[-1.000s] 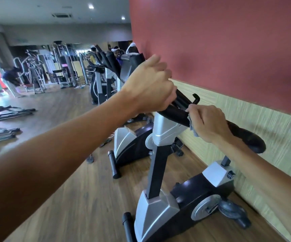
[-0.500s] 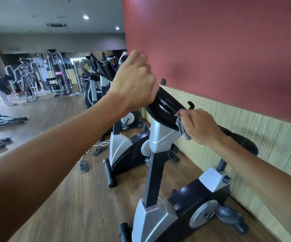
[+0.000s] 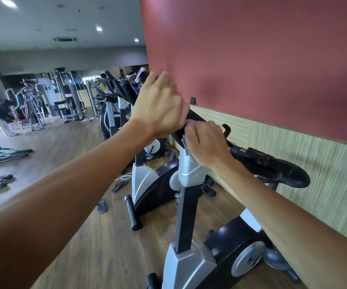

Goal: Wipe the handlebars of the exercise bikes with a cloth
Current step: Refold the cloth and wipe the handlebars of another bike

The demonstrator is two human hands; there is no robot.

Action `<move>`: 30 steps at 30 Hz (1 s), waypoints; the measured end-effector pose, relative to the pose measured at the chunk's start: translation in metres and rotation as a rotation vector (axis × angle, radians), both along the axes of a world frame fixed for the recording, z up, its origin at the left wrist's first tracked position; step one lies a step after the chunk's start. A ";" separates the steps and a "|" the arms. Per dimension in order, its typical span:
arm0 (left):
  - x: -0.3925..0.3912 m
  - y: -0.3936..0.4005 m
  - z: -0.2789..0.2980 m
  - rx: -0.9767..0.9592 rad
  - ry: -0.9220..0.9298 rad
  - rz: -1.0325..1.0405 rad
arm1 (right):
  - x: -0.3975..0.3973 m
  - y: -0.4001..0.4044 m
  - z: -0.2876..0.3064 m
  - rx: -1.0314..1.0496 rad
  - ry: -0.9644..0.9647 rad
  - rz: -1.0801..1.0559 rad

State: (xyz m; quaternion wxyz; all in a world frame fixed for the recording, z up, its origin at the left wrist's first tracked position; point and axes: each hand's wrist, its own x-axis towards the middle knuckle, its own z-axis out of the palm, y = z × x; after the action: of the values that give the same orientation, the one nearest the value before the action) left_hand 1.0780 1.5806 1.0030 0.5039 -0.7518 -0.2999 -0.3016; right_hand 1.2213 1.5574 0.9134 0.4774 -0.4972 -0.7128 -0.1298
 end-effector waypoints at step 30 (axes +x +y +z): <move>-0.018 0.021 0.011 -0.705 -0.378 -0.691 | -0.015 0.003 -0.063 0.463 -0.060 -0.515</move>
State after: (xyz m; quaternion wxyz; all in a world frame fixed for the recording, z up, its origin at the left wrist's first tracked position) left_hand 1.0597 1.6017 1.0138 0.0287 -0.8633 -0.2035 -0.4610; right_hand 1.2066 1.5609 0.8503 0.5079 -0.5350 -0.5294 -0.4189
